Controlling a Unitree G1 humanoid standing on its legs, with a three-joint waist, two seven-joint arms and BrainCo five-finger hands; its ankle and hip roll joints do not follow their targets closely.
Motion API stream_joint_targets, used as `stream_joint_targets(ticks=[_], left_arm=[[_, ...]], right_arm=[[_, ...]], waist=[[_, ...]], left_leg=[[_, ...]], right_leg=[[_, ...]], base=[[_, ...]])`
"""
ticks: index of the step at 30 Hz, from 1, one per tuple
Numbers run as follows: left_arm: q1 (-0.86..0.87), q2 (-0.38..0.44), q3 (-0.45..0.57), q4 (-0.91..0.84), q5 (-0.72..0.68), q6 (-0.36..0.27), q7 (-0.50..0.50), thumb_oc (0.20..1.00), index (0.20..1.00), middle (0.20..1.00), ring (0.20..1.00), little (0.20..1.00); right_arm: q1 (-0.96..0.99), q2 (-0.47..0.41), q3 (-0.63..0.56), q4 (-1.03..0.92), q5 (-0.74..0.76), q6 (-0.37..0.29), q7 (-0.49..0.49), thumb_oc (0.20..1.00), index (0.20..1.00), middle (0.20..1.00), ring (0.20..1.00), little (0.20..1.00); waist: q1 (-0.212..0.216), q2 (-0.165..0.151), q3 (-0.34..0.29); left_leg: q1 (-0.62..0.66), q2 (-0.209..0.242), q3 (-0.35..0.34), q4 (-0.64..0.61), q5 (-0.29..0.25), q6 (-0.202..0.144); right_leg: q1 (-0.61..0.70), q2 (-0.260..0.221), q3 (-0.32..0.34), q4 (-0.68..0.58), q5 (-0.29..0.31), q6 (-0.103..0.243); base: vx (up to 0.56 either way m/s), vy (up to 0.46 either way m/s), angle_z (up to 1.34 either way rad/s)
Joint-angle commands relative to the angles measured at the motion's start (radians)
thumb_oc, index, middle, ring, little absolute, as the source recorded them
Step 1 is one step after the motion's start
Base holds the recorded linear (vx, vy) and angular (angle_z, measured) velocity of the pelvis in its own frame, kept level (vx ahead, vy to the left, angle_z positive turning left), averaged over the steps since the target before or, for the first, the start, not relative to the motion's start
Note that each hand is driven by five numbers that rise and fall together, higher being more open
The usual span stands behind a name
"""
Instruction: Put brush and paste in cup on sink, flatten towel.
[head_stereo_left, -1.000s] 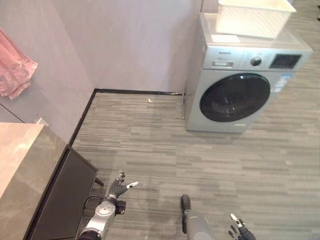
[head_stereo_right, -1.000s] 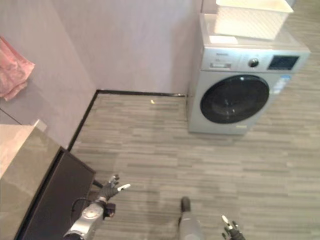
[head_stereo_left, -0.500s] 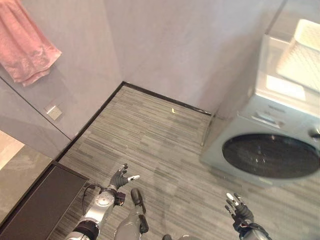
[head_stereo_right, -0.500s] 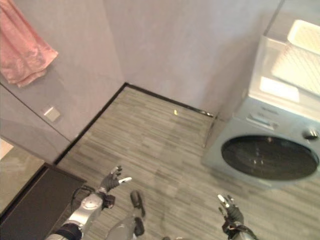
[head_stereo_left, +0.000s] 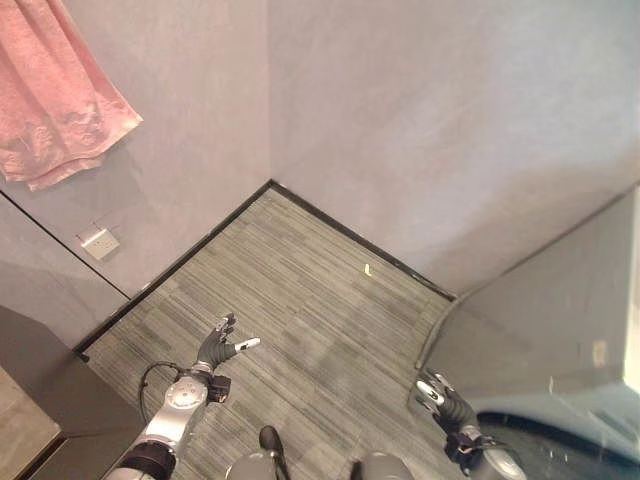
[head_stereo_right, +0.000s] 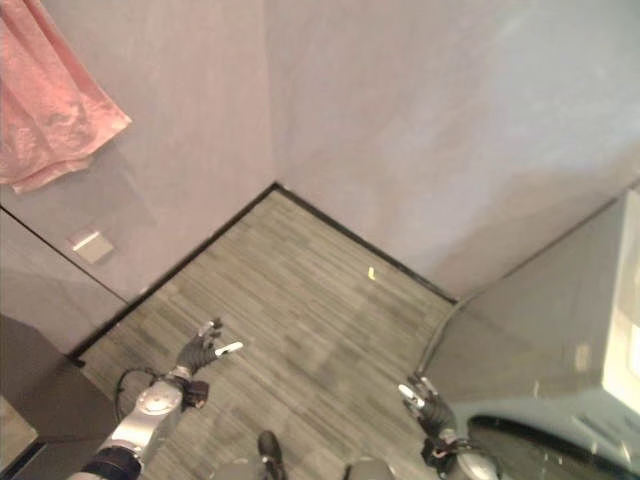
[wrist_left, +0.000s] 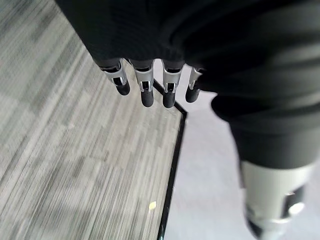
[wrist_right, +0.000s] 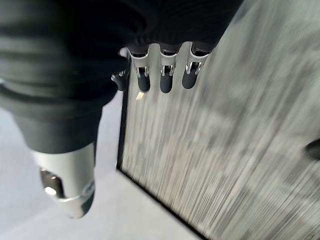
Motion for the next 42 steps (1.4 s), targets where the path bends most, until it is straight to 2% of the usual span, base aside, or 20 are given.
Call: stream_joint_targets(ticks=[1, 2, 3, 6, 9, 10, 13, 14, 15, 19, 22, 25, 27, 29, 30, 31, 35, 37, 40, 42], left_arm=[[0.012, 0.016, -0.002, -0.027, -0.005, -0.035, -0.009, 1.0, 1.0, 1.0, 1.0, 1.0], [0.012, 0.016, -0.002, -0.027, -0.005, -0.035, -0.009, 1.0, 1.0, 1.0, 1.0, 1.0], [0.014, -0.002, 0.011, 0.013, -0.008, -0.041, -0.007, 1.0, 1.0, 1.0, 1.0, 1.0], [0.0, -0.027, 0.01, 0.053, 0.008, -0.044, 0.001, 1.0, 1.0, 1.0, 1.0, 1.0], [0.005, -0.042, 0.004, 0.06, 0.019, -0.043, -0.002, 1.0, 1.0, 1.0, 1.0, 1.0], [0.012, -0.058, -0.01, 0.093, 0.023, -0.043, -0.017, 1.0, 1.0, 1.0, 1.0, 1.0], [0.004, -0.075, -0.021, 0.129, 0.008, -0.039, -0.019, 1.0, 1.0, 1.0, 1.0, 1.0], [-0.01, -0.084, -0.023, 0.156, 0.018, -0.035, -0.015, 1.0, 1.0, 1.0, 1.0, 1.0], [-0.033, -0.079, -0.039, 0.162, 0.016, -0.035, -0.013, 1.0, 1.0, 1.0, 1.0, 1.0], [-0.064, -0.084, -0.048, 0.195, 0.009, -0.026, -0.01, 1.0, 1.0, 1.0, 1.0, 1.0], [-0.065, -0.071, -0.043, 0.2, 0.019, -0.036, 0.008, 1.0, 1.0, 1.0, 1.0, 1.0], [-0.053, -0.065, -0.025, 0.202, 0.019, -0.041, 0.017, 1.0, 1.0, 1.0, 1.0, 1.0], [-0.031, -0.059, 0.004, 0.217, 0.021, -0.041, 0.031, 1.0, 1.0, 1.0, 1.0, 1.0], [-0.017, -0.058, 0.013, 0.21, 0.012, -0.043, 0.029, 1.0, 1.0, 1.0, 1.0, 1.0], [-0.019, -0.048, 0.006, 0.22, 0.013, -0.052, 0.034, 1.0, 1.0, 1.0, 1.0, 1.0], [-0.018, -0.045, -0.001, 0.209, 0.011, -0.053, 0.031, 1.0, 1.0, 1.0, 1.0, 1.0], [-0.009, -0.015, -0.011, 0.174, 0.02, -0.054, 0.029, 1.0, 1.0, 1.0, 1.0, 1.0], [-0.004, -0.005, -0.009, 0.156, 0.021, -0.056, 0.029, 1.0, 1.0, 1.0, 1.0, 1.0], [0.037, 0.014, 0.013, 0.133, 0.035, -0.058, 0.026, 1.0, 1.0, 1.0, 1.0, 1.0], [0.058, 0.021, 0.022, 0.118, 0.046, -0.058, 0.022, 1.0, 1.0, 1.0, 1.0, 1.0]], right_arm=[[0.023, -0.029, 0.001, -0.005, -0.004, -0.033, 0.016, 1.0, 1.0, 1.0, 1.0, 1.0], [0.023, -0.029, 0.001, -0.005, -0.004, -0.033, 0.016, 1.0, 1.0, 1.0, 1.0, 1.0], [0.045, -0.026, -0.008, -0.014, -0.001, -0.035, 0.013, 1.0, 1.0, 1.0, 1.0, 1.0], [0.057, -0.017, -0.013, -0.006, -0.021, -0.038, 0.011, 1.0, 1.0, 1.0, 1.0, 1.0], [0.048, -0.022, -0.007, 0.02, -0.037, -0.036, 0.014, 1.0, 1.0, 1.0, 1.0, 1.0], [0.047, -0.039, -0.001, 0.049, -0.056, -0.028, 0.025, 1.0, 1.0, 1.0, 1.0, 1.0], [0.048, -0.046, -0.003, 0.051, -0.048, -0.029, 0.026, 1.0, 1.0, 1.0, 1.0, 1.0], [0.041, -0.062, 0.002, 0.072, -0.06, -0.038, 0.024, 1.0, 1.0, 1.0, 1.0, 1.0], [0.031, -0.081, 0.012, 0.068, -0.069, -0.039, 0.015, 1.0, 1.0, 1.0, 1.0, 1.0], [0.04, -0.08, 0.001, 0.1, -0.082, -0.043, -0.012, 1.0, 1.0, 1.0, 1.0, 1.0], [0.002, -0.091, 0.018, 0.108, -0.107, -0.048, -0.027, 1.0, 1.0, 1.0, 1.0, 1.0], [-0.011, -0.103, 0.032, 0.103, -0.161, -0.059, -0.033, 1.0, 1.0, 1.0, 1.0, 1.0], [-0.019, -0.114, 0.039, 0.09, -0.194, -0.055, -0.047, 1.0, 1.0, 1.0, 1.0, 1.0], [-0.028, -0.115, 0.044, 0.079, -0.186, -0.051, -0.04, 1.0, 1.0, 1.0, 1.0, 1.0], [-0.034, -0.09, 0.03, 0.086, -0.174, -0.049, -0.044, 1.0, 1.0, 1.0, 1.0, 1.0], [-0.032, -0.087, 0.024, 0.081, -0.18, -0.047, -0.046, 1.0, 1.0, 1.0, 1.0, 1.0], [-0.038, -0.056, 0.02, 0.083, -0.218, -0.046, -0.057, 1.0, 1.0, 1.0, 1.0, 1.0], [-0.045, -0.047, 0.024, 0.074, -0.215, -0.045, -0.065, 1.0, 1.0, 1.0, 1.0, 1.0], [-0.056, -0.031, 0.041, 0.087, -0.21, -0.049, -0.062, 1.0, 1.0, 1.0, 1.0, 1.0], [-0.071, -0.022, 0.059, 0.095, -0.207, -0.048, -0.053, 1.0, 1.0, 1.0, 1.0, 1.0]], waist=[[-0.051, -0.018, -0.011], [-0.051, -0.018, -0.011], [-0.077, -0.017, -0.016], [-0.104, -0.01, -0.011], [-0.119, -0.007, -0.005], [-0.154, 0.008, -0.018], [-0.163, 0.012, -0.026], [-0.158, 0.005, -0.022], [-0.146, -0.017, -0.016], [-0.161, -0.002, -0.051], [-0.148, 0.003, -0.054], [-0.136, 0.008, -0.052], [-0.105, 0.017, -0.045], [-0.103, 0.018, -0.044], [-0.097, 0.009, -0.041], [-0.098, 0.006, -0.04], [-0.088, -0.019, -0.048], [-0.085, -0.012, -0.047], [-0.056, -0.004, -0.036], [-0.066, 0.007, -0.031]], left_leg=[[-0.003, -0.003, -0.082, -0.031, 0.077, -0.112], [-0.003, -0.003, -0.082, -0.031, 0.077, -0.112], [0.056, -0.033, -0.133, -0.06, 0.047, -0.116], [0.126, -0.046, -0.213, -0.056, 0.022, -0.13], [0.173, -0.064, -0.264, -0.02, -0.006, -0.126], [0.201, -0.072, -0.331, 0.092, 0.006, -0.161], [0.157, -0.059, -0.327, 0.223, 0.078, -0.215], [0.088, -0.022, -0.299, 0.361, 0.154, -0.254], [0.009, -0.011, -0.271, 0.419, 0.142, -0.237], [0.005, 0.191, 0.007, 0.185, 0.14, -0.215], [-0.044, 0.215, -0.021, 0.046, 0.181, -0.243], [-0.107, 0.334, 0.01, -0.071, 0.313, -0.288], [-0.093, 0.387, -0.044, -0.089, 0.365, -0.306], [-0.089, 0.373, -0.07, -0.031, 0.303, -0.298], [-0.132, 0.322, -0.117, 0.115, 0.187, -0.291], [-0.148, 0.301, -0.123, 0.162, 0.164, -0.283], [-0.186, 0.206, -0.104, 0.27, 0.031, -0.22], [-0.199, 0.171, -0.099, 0.286, 0.016, -0.195], [-0.162, 0.133, -0.066, 0.259, 0.0, -0.165], [-0.134, 0.104, -0.075, 0.202, 0.009, -0.149]], right_leg=[[0.012, 0.115, 0.198, -0.425, 0.253, 0.058], [0.013, 0.115, 0.198, -0.425, 0.253, 0.058], [-0.042, 0.131, 0.292, -0.581, 0.299, 0.075], [-0.095, 0.11, 0.319, -0.685, 0.363, 0.105], [-0.097, 0.118, 0.319, -0.647, 0.375, 0.107], [-0.05, 0.168, 0.411, -0.561, 0.37, 0.084], [-0.017, 0.173, 0.387, -0.549, 0.353, 0.059], [0.008, 0.163, 0.358, -0.545, 0.343, 0.037], [0.034, 0.154, 0.338, -0.556, 0.322, 0.017], [0.1, 0.116, 0.221, -0.572, 0.237, 0.019], [0.109, 0.104, 0.212, -0.579, 0.218, 0.034], [0.142, 0.06, 0.209, -0.574, 0.196, 0.053], [0.186, 0.043, 0.235, -0.544, 0.168, 0.069], [0.186, 0.041, 0.259, -0.527, 0.158, 0.07], [0.238, -0.017, 0.264, -0.532, 0.166, 0.093], [0.247, -0.036, 0.27, -0.528, 0.18, 0.098], [0.243, -0.143, 0.284, -0.517, 0.361, 0.126], [0.211, -0.169, 0.282, -0.489, 0.416, 0.107], [0.197, -0.21, 0.141, -0.466, 0.468, 0.099], [0.171, -0.141, 0.179, -0.42, 0.404, 0.082]], base=[[0.29, 0.028, 1.02], [0.58, 0.078, 1.74], [0.4, 0.068, 1.7], [0.7, 0.009, 1.53], [0.56, -0.067, 1.56], [0.73, -0.218, 0.91], [0.49, -0.179, 1.77], [0.28, -0.224, 1.86], [0.41, -0.303, 0.95], [0.33, -0.116, 0.4], [0.25, 0.123, 0.98], [0.3, 0.275, -0.28], [0.42, 0.481, 0.0], [0.28, 0.388, -0.77], [0.27, 0.417, -0.91], [0.33, 0.561, -0.69], [0.13, 0.435, -0.06], [0.07, 0.463, 0.23], [0.05, 0.47, 0.13], [0.05, 0.367, -0.42]])
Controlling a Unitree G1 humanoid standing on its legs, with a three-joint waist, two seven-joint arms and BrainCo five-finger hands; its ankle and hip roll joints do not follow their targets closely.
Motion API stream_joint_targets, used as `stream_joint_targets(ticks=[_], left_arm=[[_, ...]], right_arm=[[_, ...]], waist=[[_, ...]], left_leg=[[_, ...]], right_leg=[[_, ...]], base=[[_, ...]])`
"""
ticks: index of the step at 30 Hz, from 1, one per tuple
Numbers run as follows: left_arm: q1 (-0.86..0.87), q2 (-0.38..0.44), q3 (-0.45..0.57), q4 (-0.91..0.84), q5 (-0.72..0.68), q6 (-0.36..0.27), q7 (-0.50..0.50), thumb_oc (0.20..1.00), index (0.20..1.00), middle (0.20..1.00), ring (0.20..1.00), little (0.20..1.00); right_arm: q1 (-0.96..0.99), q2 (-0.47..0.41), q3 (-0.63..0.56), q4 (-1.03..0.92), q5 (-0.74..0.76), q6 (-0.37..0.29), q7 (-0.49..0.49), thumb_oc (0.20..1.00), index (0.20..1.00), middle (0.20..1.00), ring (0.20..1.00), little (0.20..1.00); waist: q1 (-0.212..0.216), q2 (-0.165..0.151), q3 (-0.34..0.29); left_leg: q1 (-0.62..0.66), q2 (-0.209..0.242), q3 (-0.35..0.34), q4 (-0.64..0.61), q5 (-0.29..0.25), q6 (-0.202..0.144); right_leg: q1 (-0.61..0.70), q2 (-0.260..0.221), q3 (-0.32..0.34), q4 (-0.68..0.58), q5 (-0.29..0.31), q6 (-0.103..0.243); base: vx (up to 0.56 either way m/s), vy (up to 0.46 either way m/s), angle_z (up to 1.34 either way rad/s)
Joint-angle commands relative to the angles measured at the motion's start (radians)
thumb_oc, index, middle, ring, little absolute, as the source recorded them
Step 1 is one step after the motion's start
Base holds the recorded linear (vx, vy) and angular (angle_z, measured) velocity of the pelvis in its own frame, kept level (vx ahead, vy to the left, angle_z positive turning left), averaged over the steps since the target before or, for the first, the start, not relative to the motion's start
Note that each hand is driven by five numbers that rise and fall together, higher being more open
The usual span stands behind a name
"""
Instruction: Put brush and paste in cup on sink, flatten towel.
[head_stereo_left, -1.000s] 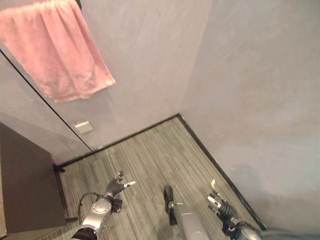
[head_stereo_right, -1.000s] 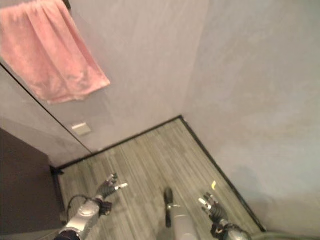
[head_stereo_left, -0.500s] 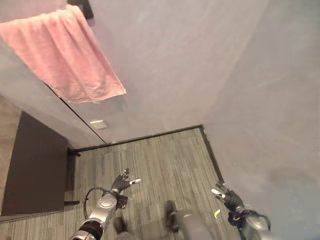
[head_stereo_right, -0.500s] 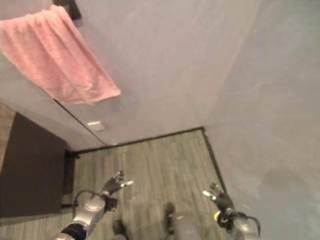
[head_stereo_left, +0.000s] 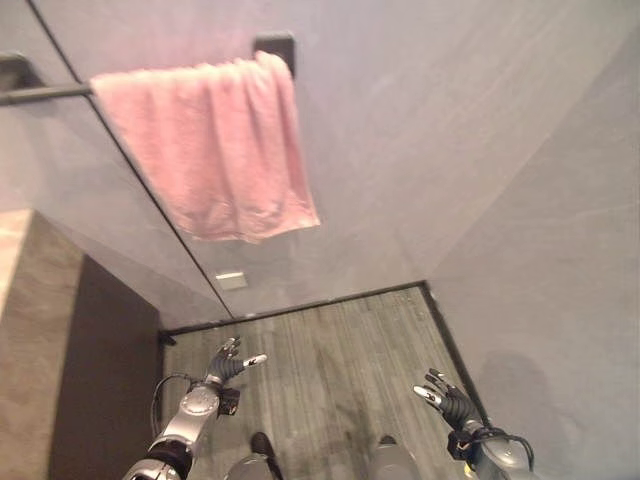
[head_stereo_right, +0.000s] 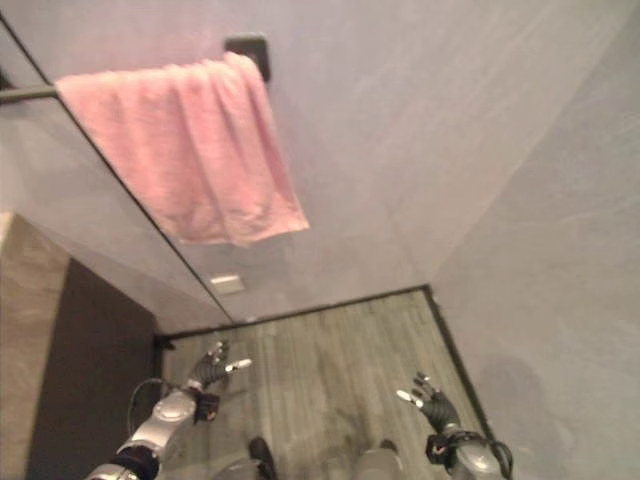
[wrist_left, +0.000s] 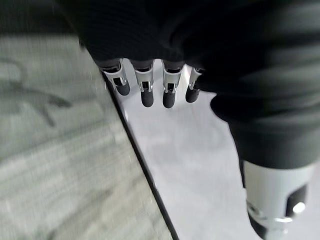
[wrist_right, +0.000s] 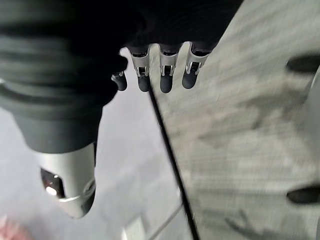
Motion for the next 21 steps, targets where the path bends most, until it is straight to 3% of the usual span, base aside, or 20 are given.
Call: stream_joint_targets(ticks=[1, 2, 4, 6, 8, 9, 10, 13, 16, 18, 21], left_arm=[[0.029, 0.028, 0.044, -0.066, 0.039, -0.041, 0.006, 1.0, 1.0, 1.0, 1.0, 1.0], [0.051, 0.038, 0.058, -0.084, 0.045, -0.045, 0.004, 1.0, 1.0, 1.0, 1.0, 1.0], [0.078, 0.042, 0.066, -0.107, 0.045, -0.048, -0.003, 1.0, 1.0, 1.0, 1.0, 1.0], [0.112, 0.046, 0.081, -0.156, 0.039, -0.047, -0.014, 1.0, 1.0, 1.0, 1.0, 1.0], [0.132, 0.048, 0.077, -0.189, 0.037, -0.048, -0.026, 1.0, 1.0, 1.0, 1.0, 1.0], [0.138, 0.053, 0.082, -0.208, 0.034, -0.046, -0.031, 1.0, 1.0, 1.0, 1.0, 1.0], [0.142, 0.059, 0.089, -0.226, 0.034, -0.046, -0.035, 1.0, 1.0, 1.0, 1.0, 1.0], [0.15, 0.057, 0.088, -0.241, 0.038, -0.042, -0.042, 1.0, 1.0, 1.0, 1.0, 1.0], [0.165, 0.045, 0.085, -0.273, 0.024, -0.041, -0.056, 1.0, 1.0, 1.0, 1.0, 1.0], [0.171, 0.056, 0.087, -0.304, 0.003, -0.04, -0.057, 1.0, 1.0, 1.0, 1.0, 1.0], [0.167, 0.059, 0.088, -0.296, -0.008, -0.035, -0.07, 1.0, 1.0, 1.0, 1.0, 1.0]], right_arm=[[-0.026, -0.012, 0.018, -0.037, -0.002, -0.036, 0.002, 1.0, 1.0, 1.0, 1.0, 1.0], [-0.027, -0.014, 0.031, -0.045, 0.0, -0.04, 0.011, 1.0, 1.0, 1.0, 1.0, 1.0], [-0.015, -0.02, 0.036, -0.065, 0.009, -0.045, 0.021, 1.0, 1.0, 1.0, 1.0, 1.0], [-0.002, -0.028, 0.021, -0.082, 0.018, -0.053, 0.017, 1.0, 1.0, 1.0, 1.0, 1.0], [0.01, -0.03, 0.004, -0.083, 0.036, -0.06, 0.013, 1.0, 1.0, 1.0, 1.0, 1.0], [0.01, -0.03, -0.006, -0.084, 0.039, -0.061, 0.007, 1.0, 1.0, 1.0, 1.0, 1.0], [0.01, -0.029, -0.015, -0.095, 0.038, -0.064, 0.005, 1.0, 1.0, 1.0, 1.0, 1.0], [0.018, -0.029, -0.025, -0.106, 0.034, -0.064, 0.008, 1.0, 1.0, 1.0, 1.0, 1.0], [0.013, -0.04, -0.038, -0.099, 0.028, -0.062, 0.0, 1.0, 1.0, 1.0, 1.0, 1.0], [-0.008, -0.054, -0.035, -0.107, 0.017, -0.063, -0.007, 1.0, 1.0, 1.0, 1.0, 1.0], [-0.002, -0.07, -0.028, -0.131, -0.003, -0.062, 0.002, 1.0, 1.0, 1.0, 1.0, 1.0]], waist=[[-0.021, 0.003, 0.019], [-0.018, 0.011, 0.017], [-0.02, 0.021, 0.011], [-0.01, 0.021, 0.01], [-0.022, 0.019, 0.011], [-0.026, 0.02, 0.014], [-0.021, 0.016, 0.021], [-0.024, 0.015, 0.031], [-0.017, 0.016, 0.015], [-0.021, 0.03, 0.023], [-0.02, 0.026, 0.03]], left_leg=[[-0.024, 0.051, -0.065, 0.048, 0.021, -0.047], [0.004, 0.025, -0.064, -0.009, 0.046, -0.04], [0.05, 0.003, -0.067, -0.096, 0.077, -0.04], [0.083, -0.01, -0.054, -0.156, 0.094, -0.044], [0.113, -0.027, -0.063, -0.204, 0.095, -0.044], [0.122, -0.029, -0.066, -0.219, 0.095, -0.046], [0.133, -0.031, -0.064, -0.232, 0.095, -0.047], [0.155, -0.038, -0.081, -0.25, 0.096, -0.048], [0.157, -0.057, -0.087, -0.272, 0.094, -0.052], [0.147, -0.049, -0.101, -0.248, 0.087, -0.057], [0.148, -0.024, -0.116, -0.138, 0.066, -0.074]], right_leg=[[-0.003, 0.015, 0.069, -0.043, 0.093, 0.095], [-0.02, 0.096, 0.097, -0.016, 0.036, 0.088], [-0.063, 0.209, 0.129, -0.001, -0.064, 0.065], [-0.066, 0.232, 0.063, -0.057, -0.086, 0.061], [-0.1, 0.277, 0.083, -0.137, -0.069, 0.069], [-0.131, 0.278, 0.087, -0.159, -0.052, 0.075], [-0.158, 0.263, 0.05, -0.177, -0.026, 0.084], [-0.139, 0.257, 0.018, -0.177, -0.018, 0.092], [-0.101, 0.253, 0.036, -0.251, 0.009, 0.092], [-0.115, 0.262, 0.113, -0.247, 0.016, 0.087], [-0.116, 0.29, 0.14, -0.21, -0.028, 0.056]], base=[[0.07, 0.368, -0.19], [0.08, 0.306, 0.08], [0.11, 0.32, -0.05], [0.11, 0.167, -0.06], [0.13, 0.09, -0.01], [0.11, 0.043, 0.19], [0.08, 0.023, 0.17], [0.12, -0.009, 0.18], [0.18, -0.03, 0.42], [0.21, -0.081, 0.17], [0.26, -0.164, 0.05]])
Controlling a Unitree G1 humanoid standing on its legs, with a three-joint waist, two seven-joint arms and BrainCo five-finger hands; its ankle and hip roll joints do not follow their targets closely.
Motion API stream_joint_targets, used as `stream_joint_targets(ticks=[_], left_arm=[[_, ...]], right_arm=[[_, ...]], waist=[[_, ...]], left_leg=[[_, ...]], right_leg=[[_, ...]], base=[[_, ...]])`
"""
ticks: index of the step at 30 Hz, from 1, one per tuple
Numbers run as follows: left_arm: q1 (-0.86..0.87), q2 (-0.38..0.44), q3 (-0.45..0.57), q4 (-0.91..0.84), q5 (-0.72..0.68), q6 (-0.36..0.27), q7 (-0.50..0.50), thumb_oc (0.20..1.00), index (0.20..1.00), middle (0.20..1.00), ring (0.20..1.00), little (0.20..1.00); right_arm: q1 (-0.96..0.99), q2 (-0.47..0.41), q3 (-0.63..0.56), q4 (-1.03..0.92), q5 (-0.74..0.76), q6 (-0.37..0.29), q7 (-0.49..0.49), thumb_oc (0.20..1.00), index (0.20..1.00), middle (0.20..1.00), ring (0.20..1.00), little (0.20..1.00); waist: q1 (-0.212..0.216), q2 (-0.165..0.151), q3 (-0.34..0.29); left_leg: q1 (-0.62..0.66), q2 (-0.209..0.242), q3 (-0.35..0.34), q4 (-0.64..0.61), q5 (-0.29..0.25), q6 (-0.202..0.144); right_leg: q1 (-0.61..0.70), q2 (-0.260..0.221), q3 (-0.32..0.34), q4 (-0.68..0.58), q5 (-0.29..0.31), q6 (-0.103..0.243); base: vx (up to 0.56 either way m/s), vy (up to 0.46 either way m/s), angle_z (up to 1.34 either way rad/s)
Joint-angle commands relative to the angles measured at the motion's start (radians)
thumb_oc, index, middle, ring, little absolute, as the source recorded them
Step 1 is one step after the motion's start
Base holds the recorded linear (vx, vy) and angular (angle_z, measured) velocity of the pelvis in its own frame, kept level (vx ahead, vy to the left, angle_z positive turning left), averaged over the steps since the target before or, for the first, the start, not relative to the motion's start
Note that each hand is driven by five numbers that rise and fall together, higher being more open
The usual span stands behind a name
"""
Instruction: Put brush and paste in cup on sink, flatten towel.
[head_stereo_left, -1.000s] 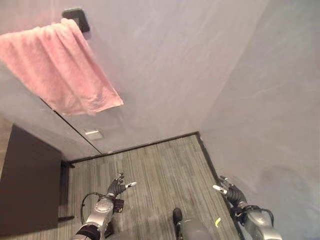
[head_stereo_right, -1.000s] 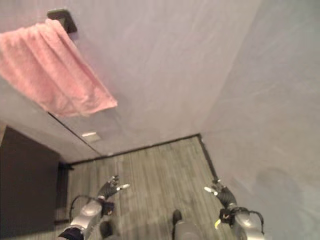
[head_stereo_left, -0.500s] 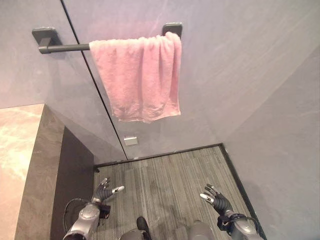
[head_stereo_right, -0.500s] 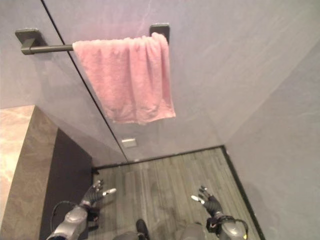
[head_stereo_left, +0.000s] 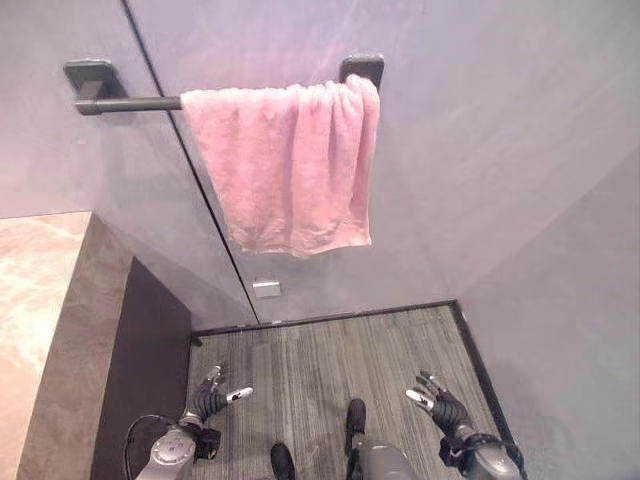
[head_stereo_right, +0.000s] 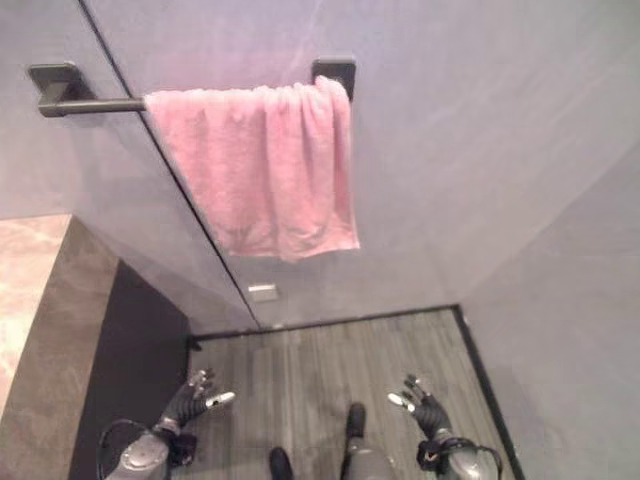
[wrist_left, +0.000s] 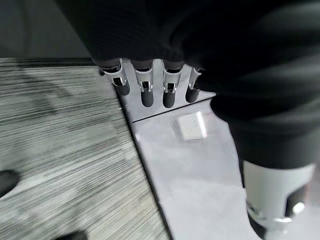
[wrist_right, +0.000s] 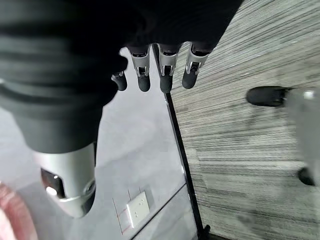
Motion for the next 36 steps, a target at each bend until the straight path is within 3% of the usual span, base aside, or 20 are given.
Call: stream_joint_targets(ticks=[1, 4, 6, 7, 8, 9, 11, 13, 14, 16, 17, 19, 23, 24, 27, 30, 32, 33, 35, 36], left_arm=[[-0.072, 0.026, 0.029, -0.013, -0.028, -0.042, -0.019, 1.0, 1.0, 1.0, 1.0, 1.0], [-0.092, 0.007, 0.03, -0.001, -0.055, -0.047, -0.018, 1.0, 1.0, 1.0, 1.0, 1.0], [-0.103, 0.008, 0.034, 0.008, -0.074, -0.05, -0.016, 1.0, 1.0, 1.0, 1.0, 1.0], [-0.11, 0.01, 0.033, 0.018, -0.073, -0.051, -0.016, 1.0, 1.0, 1.0, 1.0, 1.0], [-0.117, 0.014, 0.035, 0.026, -0.068, -0.05, -0.013, 1.0, 1.0, 1.0, 1.0, 1.0], [-0.124, 0.015, 0.038, 0.039, -0.065, -0.051, -0.012, 1.0, 1.0, 1.0, 1.0, 1.0], [-0.121, 0.025, 0.051, 0.059, -0.063, -0.06, -0.001, 1.0, 1.0, 1.0, 1.0, 1.0], [-0.119, 0.029, 0.06, 0.074, -0.067, -0.06, 0.006, 1.0, 1.0, 1.0, 1.0, 1.0], [-0.113, 0.036, 0.067, 0.065, -0.065, -0.063, 0.01, 1.0, 1.0, 1.0, 1.0, 1.0], [-0.109, 0.041, 0.076, 0.056, -0.062, -0.065, 0.014, 1.0, 1.0, 1.0, 1.0, 1.0], [-0.105, 0.045, 0.086, 0.043, -0.068, -0.066, 0.008, 1.0, 1.0, 1.0, 1.0, 1.0], [-0.097, 0.067, 0.083, 0.01, -0.047, -0.075, 0.005, 1.0, 1.0, 1.0, 1.0, 1.0], [-0.071, 0.114, 0.1, -0.039, -0.032, -0.076, -0.004, 1.0, 1.0, 1.0, 1.0, 1.0], [-0.063, 0.129, 0.12, -0.046, -0.019, -0.081, 0.004, 1.0, 1.0, 1.0, 1.0, 1.0], [-0.04, 0.166, 0.155, -0.09, 0.019, -0.106, 0.013, 1.0, 1.0, 1.0, 1.0, 1.0], [-0.003, 0.198, 0.182, -0.134, 0.059, -0.13, 0.005, 1.0, 1.0, 1.0, 1.0, 1.0], [0.025, 0.247, 0.206, -0.181, 0.126, -0.149, 0.014, 1.0, 1.0, 1.0, 1.0, 1.0], [0.032, 0.266, 0.202, -0.198, 0.159, -0.165, 0.016, 1.0, 1.0, 1.0, 1.0, 1.0], [0.021, 0.306, 0.189, -0.209, 0.182, -0.177, 0.017, 1.0, 1.0, 1.0, 1.0, 1.0], [0.032, 0.334, 0.196, -0.233, 0.201, -0.192, 0.011, 1.0, 1.0, 1.0, 1.0, 1.0]], right_arm=[[0.004, -0.036, -0.025, -0.064, -0.013, -0.051, 0.001, 1.0, 1.0, 1.0, 1.0, 1.0], [0.006, -0.075, -0.037, -0.043, -0.041, -0.057, -0.011, 1.0, 1.0, 1.0, 1.0, 1.0], [0.005, -0.087, -0.04, -0.048, -0.055, -0.063, -0.019, 1.0, 1.0, 1.0, 1.0, 1.0], [0.007, -0.09, -0.044, -0.045, -0.057, -0.064, -0.027, 1.0, 1.0, 1.0, 1.0, 1.0], [0.013, -0.092, -0.055, -0.041, -0.055, -0.065, -0.033, 1.0, 1.0, 1.0, 1.0, 1.0], [0.019, -0.092, -0.064, -0.042, -0.052, -0.066, -0.038, 1.0, 1.0, 1.0, 1.0, 1.0], [0.027, -0.09, -0.082, -0.036, -0.041, -0.069, -0.04, 1.0, 1.0, 1.0, 1.0, 1.0], [0.025, -0.094, -0.098, -0.025, -0.042, -0.073, -0.05, 1.0, 1.0, 1.0, 1.0, 1.0], [0.023, -0.102, -0.108, -0.034, -0.047, -0.074, -0.055, 1.0, 1.0, 1.0, 1.0, 1.0], [0.02, -0.108, -0.114, -0.047, -0.054, -0.076, -0.058, 1.0, 1.0, 1.0, 1.0, 1.0], [0.011, -0.115, -0.124, -0.059, -0.057, -0.074, -0.057, 1.0, 1.0, 1.0, 1.0, 1.0], [-0.025, -0.133, -0.174, -0.094, -0.094, -0.08, -0.083, 1.0, 1.0, 1.0, 1.0, 1.0], [-0.022, -0.133, -0.207, -0.132, -0.116, -0.082, -0.086, 1.0, 1.0, 1.0, 1.0, 1.0], [-0.044, -0.132, -0.219, -0.119, -0.146, -0.096, -0.107, 1.0, 1.0, 1.0, 1.0, 1.0], [-0.089, -0.135, -0.213, -0.125, -0.154, -0.119, -0.117, 1.0, 1.0, 1.0, 1.0, 1.0], [-0.106, -0.175, -0.224, -0.149, -0.182, -0.147, -0.112, 1.0, 1.0, 1.0, 1.0, 1.0], [-0.115, -0.203, -0.243, -0.153, -0.196, -0.17, -0.123, 1.0, 1.0, 1.0, 1.0, 1.0], [-0.133, -0.223, -0.255, -0.14, -0.186, -0.175, -0.131, 1.0, 1.0, 1.0, 1.0, 1.0], [-0.126, -0.247, -0.275, -0.141, -0.151, -0.185, -0.119, 1.0, 1.0, 1.0, 1.0, 1.0], [-0.134, -0.283, -0.293, -0.144, -0.147, -0.193, -0.112, 1.0, 1.0, 1.0, 1.0, 1.0]], waist=[[-0.01, -0.008, 0.017], [0.002, -0.012, 0.035], [0.002, -0.026, 0.038], [-0.003, -0.029, 0.036], [-0.016, -0.028, 0.028], [-0.014, -0.034, 0.027], [-0.016, -0.027, 0.014], [-0.018, -0.005, 0.0], [-0.012, 0.007, -0.001], [-0.008, 0.021, 0.002], [-0.011, 0.03, 0.0], [0.0, 0.022, 0.004], [0.012, 0.012, -0.008], [0.021, 0.01, -0.003], [0.043, 0.01, 0.013], [0.048, 0.005, 0.004], [0.078, -0.01, 0.002], [0.086, -0.017, 0.001], [0.082, -0.022, 0.007], [0.1, -0.028, 0.0]], left_leg=[[0.027, 0.054, -0.03, 0.137, -0.004, -0.056], [-0.08, 0.074, -0.072, 0.497, 0.093, -0.121], [-0.124, 0.09, -0.067, 0.552, 0.107, -0.127], [-0.129, 0.127, -0.033, 0.543, 0.11, -0.123], [-0.128, 0.197, 0.015, 0.498, 0.108, -0.127], [-0.123, 0.225, 0.055, 0.437, 0.118, -0.116], [-0.113, 0.263, 0.05, 0.271, 0.142, -0.126], [-0.11, 0.32, 0.046, 0.111, 0.227, -0.16], [-0.109, 0.327, 0.007, 0.076, 0.244, -0.165], [-0.101, 0.329, -0.019, 0.063, 0.259, -0.173], [-0.095, 0.315, -0.019, 0.101, 0.208, -0.168], [-0.114, 0.214, -0.067, 0.21, 0.056, -0.125], [-0.117, 0.151, -0.045, 0.239, -0.001, -0.081], [-0.104, 0.115, -0.042, 0.237, -0.019, -0.057], [-0.072, 0.108, -0.013, 0.199, -0.014, -0.047], [-0.048, 0.097, -0.023, 0.15, 0.001, -0.045], [-0.045, 0.093, -0.022, 0.138, 0.008, -0.045], [-0.048, 0.092, -0.021, 0.132, 0.012, -0.048], [-0.047, 0.093, -0.039, 0.113, 0.02, -0.052], [-0.05, 0.094, -0.028, 0.105, 0.025, -0.056]], right_leg=[[0.021, 0.025, 0.1, 0.064, -0.068, 0.041], [0.095, 0.046, 0.068, 0.044, -0.099, -0.011], [0.117, 0.038, 0.051, 0.039, -0.118, -0.021], [0.131, 0.037, 0.042, 0.037, -0.128, -0.022], [0.149, 0.031, 0.03, 0.036, -0.147, -0.014], [0.159, 0.026, 0.026, 0.034, -0.145, -0.014], [0.176, 0.013, 0.03, 0.035, -0.162, 0.01], [0.182, -0.005, 0.033, 0.036, -0.174, 0.028], [0.191, -0.017, 0.041, 0.042, -0.185, 0.038], [0.193, -0.023, 0.049, 0.057, -0.191, 0.045], [0.188, -0.037, 0.06, 0.08, -0.198, 0.047], [0.199, -0.141, 0.088, 0.1, -0.145, 0.088], [0.18, -0.208, 0.099, 0.117, -0.067, 0.112], [0.162, -0.239, 0.087, 0.152, -0.012, 0.115], [0.139, -0.244, -0.005, 0.184, 0.011, 0.106], [0.13, -0.17, 0.008, 0.149, -0.022, 0.105], [0.129, -0.148, -0.035, 0.107, -0.04, 0.099], [0.136, -0.164, -0.052, 0.094, -0.011, 0.114], [0.148, -0.131, 0.006, 0.073, -0.044, 0.106], [0.155, -0.139, -0.025, 0.046, -0.033, 0.112]], base=[[0.29, -0.218, -0.02], [0.27, -0.233, 0.17], [0.2, -0.129, 0.49], [0.26, -0.042, 0.06], [0.22, 0.041, -0.14], [0.25, 0.124, 0.07], [0.24, 0.213, 0.19], [0.24, 0.31, -0.15], [0.16, 0.233, -0.21], [0.12, 0.231, -0.31], [0.16, 0.45, -0.56], [0.17, 0.622, -0.4], [0.04, 0.38, 0.09], [-0.02, 0.318, 0.1], [-0.05, 0.278, -0.1], [0.0, 0.112, -0.32], [-0.01, 0.024, 0.1], [-0.03, -0.007, 0.08], [-0.02, -0.039, 0.01], [-0.01, -0.032, 0.37]])
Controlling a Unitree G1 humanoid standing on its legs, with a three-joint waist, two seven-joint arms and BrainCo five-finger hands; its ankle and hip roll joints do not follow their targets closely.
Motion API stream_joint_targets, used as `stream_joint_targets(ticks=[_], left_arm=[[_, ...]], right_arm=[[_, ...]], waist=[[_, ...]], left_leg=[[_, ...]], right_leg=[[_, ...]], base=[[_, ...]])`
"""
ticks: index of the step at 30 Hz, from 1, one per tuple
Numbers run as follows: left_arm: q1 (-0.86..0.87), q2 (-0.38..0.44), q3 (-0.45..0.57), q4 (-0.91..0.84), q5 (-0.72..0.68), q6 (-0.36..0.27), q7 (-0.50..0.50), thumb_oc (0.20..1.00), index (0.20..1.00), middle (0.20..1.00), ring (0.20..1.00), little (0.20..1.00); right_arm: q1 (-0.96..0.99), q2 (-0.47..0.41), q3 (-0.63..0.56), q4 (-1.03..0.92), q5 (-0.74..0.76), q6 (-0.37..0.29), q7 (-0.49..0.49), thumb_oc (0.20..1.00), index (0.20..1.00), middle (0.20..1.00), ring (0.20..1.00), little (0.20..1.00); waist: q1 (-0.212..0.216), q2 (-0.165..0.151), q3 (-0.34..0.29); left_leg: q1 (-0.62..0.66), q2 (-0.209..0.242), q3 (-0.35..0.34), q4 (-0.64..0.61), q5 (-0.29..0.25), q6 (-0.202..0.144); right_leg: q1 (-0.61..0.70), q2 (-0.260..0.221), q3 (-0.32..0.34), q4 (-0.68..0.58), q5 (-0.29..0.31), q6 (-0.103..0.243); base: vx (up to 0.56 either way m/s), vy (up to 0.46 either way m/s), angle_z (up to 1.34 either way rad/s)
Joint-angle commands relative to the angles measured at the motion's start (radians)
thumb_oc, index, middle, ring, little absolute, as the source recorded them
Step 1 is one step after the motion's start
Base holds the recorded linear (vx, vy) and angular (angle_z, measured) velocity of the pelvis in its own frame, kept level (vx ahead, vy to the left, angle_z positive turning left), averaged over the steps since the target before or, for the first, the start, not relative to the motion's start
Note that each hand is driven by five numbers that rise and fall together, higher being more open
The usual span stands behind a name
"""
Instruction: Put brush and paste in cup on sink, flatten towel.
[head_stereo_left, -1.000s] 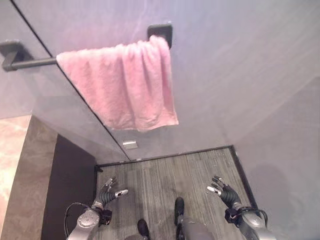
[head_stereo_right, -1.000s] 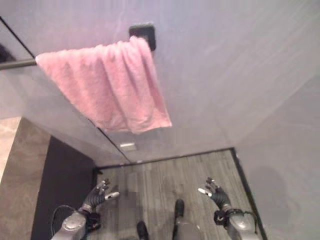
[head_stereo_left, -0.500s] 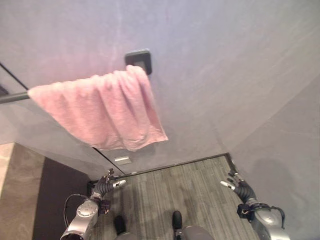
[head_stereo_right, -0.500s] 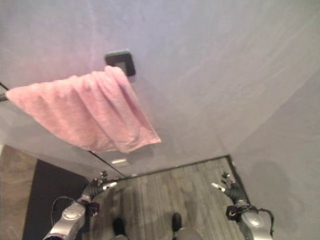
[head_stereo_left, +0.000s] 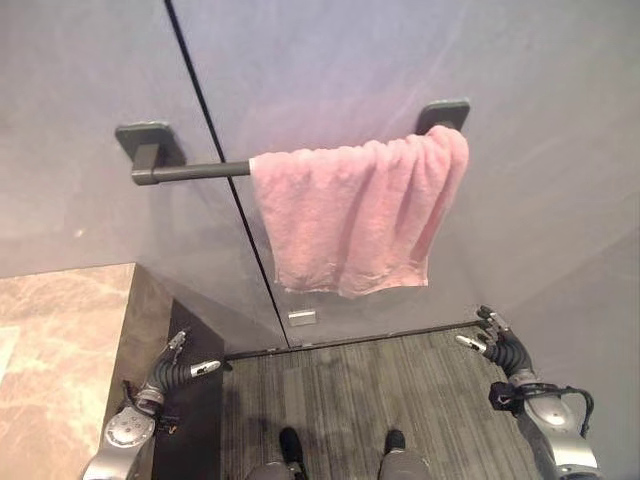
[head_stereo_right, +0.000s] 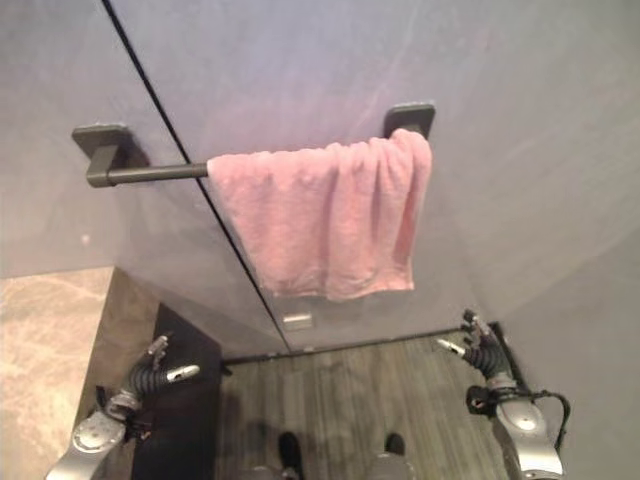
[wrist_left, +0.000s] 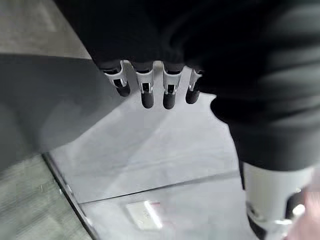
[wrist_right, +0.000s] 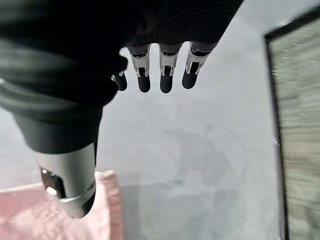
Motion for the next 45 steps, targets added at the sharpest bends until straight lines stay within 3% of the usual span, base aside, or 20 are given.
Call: stream_joint_targets(ticks=[1, 3, 7, 12, 14, 19, 25, 34, 35, 38, 39, 40, 41, 45], left_arm=[[-0.007, 0.046, 0.074, -0.023, 0.062, -0.087, 0.014, 1.0, 1.0, 1.0, 1.0, 1.0], [0.029, 0.074, 0.091, -0.069, 0.042, -0.097, -0.005, 1.0, 1.0, 1.0, 1.0, 1.0], [0.046, 0.232, 0.14, -0.181, -0.026, -0.132, -0.054, 1.0, 1.0, 1.0, 1.0, 1.0], [-0.022, 0.269, 0.155, -0.206, -0.092, -0.134, -0.039, 1.0, 1.0, 1.0, 1.0, 1.0], [-0.142, 0.259, 0.103, -0.162, -0.117, -0.138, -0.008, 1.0, 1.0, 1.0, 1.0, 1.0], [-0.279, 0.245, 0.002, -0.126, -0.143, -0.137, -0.015, 1.0, 1.0, 1.0, 1.0, 1.0], [-0.519, 0.184, -0.193, -0.031, -0.142, -0.139, -0.001, 1.0, 1.0, 1.0, 1.0, 1.0], [-0.665, 0.101, -0.346, -0.069, -0.133, -0.135, -0.008, 1.0, 1.0, 1.0, 1.0, 1.0], [-0.688, 0.046, -0.375, -0.058, -0.126, -0.128, 0.006, 1.0, 1.0, 1.0, 1.0, 1.0], [-0.701, 0.007, -0.401, -0.032, -0.093, -0.114, 0.018, 1.0, 1.0, 1.0, 1.0, 1.0], [-0.701, 0.007, -0.401, -0.032, -0.093, -0.114, 0.018, 1.0, 1.0, 1.0, 1.0, 1.0], [-0.697, -0.01, -0.404, -0.015, -0.086, -0.109, 0.022, 0.426, 0.426, 0.426, 0.426, 0.426], [-0.694, -0.03, -0.397, -0.004, -0.096, -0.106, 0.028, 0.2, 0.2, 0.2, 0.2, 0.2], [-0.678, -0.055, -0.386, -0.003, -0.095, -0.1, 0.043, 0.2, 0.2, 0.2, 0.2, 0.2]], right_arm=[[-0.071, -0.107, -0.061, -0.011, 0.029, -0.09, -0.018, 1.0, 1.0, 1.0, 1.0, 1.0], [-0.066, -0.143, -0.082, -0.001, 0.056, -0.099, -0.009, 1.0, 1.0, 1.0, 1.0, 1.0], [-0.08, -0.236, -0.078, -0.013, 0.148, -0.104, 0.051, 1.0, 1.0, 1.0, 1.0, 1.0], [-0.173, -0.273, 0.014, -0.019, 0.2, -0.088, 0.072, 1.0, 1.0, 1.0, 1.0, 1.0], [-0.316, -0.292, 0.144, -0.033, 0.236, -0.066, 0.085, 1.0, 1.0, 1.0, 1.0, 1.0], [-0.46, -0.286, 0.282, -0.048, 0.265, -0.046, 0.101, 1.0, 1.0, 1.0, 1.0, 1.0], [-0.662, -0.198, 0.443, -0.022, 0.29, -0.036, 0.084, 1.0, 1.0, 1.0, 1.0, 1.0], [-0.774, -0.086, 0.541, -0.007, 0.294, -0.022, 0.065, 1.0, 1.0, 1.0, 1.0, 1.0], [-0.787, -0.042, 0.557, -0.008, 0.31, -0.019, 0.064, 1.0, 1.0, 1.0, 1.0, 1.0], [-0.801, -0.001, 0.575, -0.007, 0.295, -0.01, 0.049, 1.0, 1.0, 1.0, 1.0, 1.0], [-0.801, -0.001, 0.575, -0.007, 0.295, -0.01, 0.049, 0.859, 0.859, 0.859, 0.859, 0.859], [-0.817, 0.019, 0.582, 0.003, 0.258, -0.002, 0.03, 0.291, 0.291, 0.291, 0.291, 0.291], [-0.822, 0.034, 0.589, 0.007, 0.241, -0.002, 0.021, 0.2, 0.2, 0.2, 0.2, 0.2], [-0.827, 0.033, 0.602, -0.017, 0.198, 0.004, 0.004, 0.2, 0.2, 0.2, 0.2, 0.2]], waist=[[0.018, 0.022, -0.013], [0.021, 0.019, -0.026], [0.031, 0.029, -0.043], [0.038, 0.03, -0.048], [0.047, 0.026, -0.045], [0.048, 0.026, -0.045], [0.036, 0.019, -0.036], [0.018, 0.002, -0.032], [0.014, -0.002, -0.033], [0.009, -0.005, -0.035], [0.009, -0.005, -0.035], [0.006, -0.008, -0.035], [0.004, -0.009, -0.036], [0.003, -0.012, -0.037]], left_leg=[[-0.022, 0.091, -0.03, 0.077, -0.04, -0.07], [-0.019, 0.089, -0.03, 0.06, -0.03, -0.077], [-0.012, 0.096, -0.048, 0.01, 0.004, -0.098], [-0.011, 0.097, -0.055, -0.025, 0.03, -0.108], [-0.03, 0.101, -0.052, -0.032, 0.042, -0.116], [-0.058, 0.104, -0.043, -0.032, 0.045, -0.122], [-0.107, 0.113, -0.026, -0.032, 0.058, -0.129], [-0.124, 0.123, -0.017, -0.032, 0.057, -0.13], [-0.122, 0.125, -0.012, -0.032, 0.056, -0.129], [-0.119, 0.126, -0.008, -0.032, 0.054, -0.129], [-0.119, 0.126, -0.008, -0.032, 0.054, -0.129], [-0.117, 0.128, -0.006, -0.032, 0.053, -0.128], [-0.116, 0.129, -0.004, -0.032, 0.052, -0.128], [-0.114, 0.135, -0.003, -0.032, 0.054, -0.13]], right_leg=[[-0.022, 0.019, 0.028, 0.049, -0.009, 0.017], [-0.001, 0.014, 0.02, 0.023, 0.005, 0.024], [0.03, 0.024, 0.002, -0.028, -0.013, 0.023], [0.038, 0.025, -0.016, -0.053, -0.002, 0.026], [0.022, 0.024, -0.018, -0.068, 0.01, 0.028], [-0.015, 0.01, -0.011, -0.068, 0.025, 0.038], [-0.078, 0.005, 0.019, -0.068, 0.05, 0.042], [-0.108, 0.008, 0.039, -0.068, 0.063, 0.036], [-0.112, 0.009, 0.043, -0.068, 0.064, 0.034], [-0.112, 0.01, 0.047, -0.068, 0.064, 0.032], [-0.112, 0.01, 0.047, -0.068, 0.064, 0.032], [-0.112, 0.011, 0.05, -0.068, 0.065, 0.031], [-0.113, 0.013, 0.053, -0.068, 0.065, 0.03], [-0.114, 0.017, 0.056, -0.068, 0.059, 0.028]], base=[[0.02, -0.044, 0.42], [0.04, -0.029, 0.06], [0.05, -0.028, 0.15], [0.01, -0.025, 0.11], [-0.04, -0.028, -0.01], [-0.04, 0.011, 0.01], [-0.05, 0.018, -0.06], [0.01, 0.006, -0.07], [0.0, 0.0, 0.0], [0.03, 0.008, -0.04], [0.02, 0.005, -0.06], [0.02, 0.002, -0.05], [0.03, 0.001, -0.07], [0.01, -0.007, -0.09]])
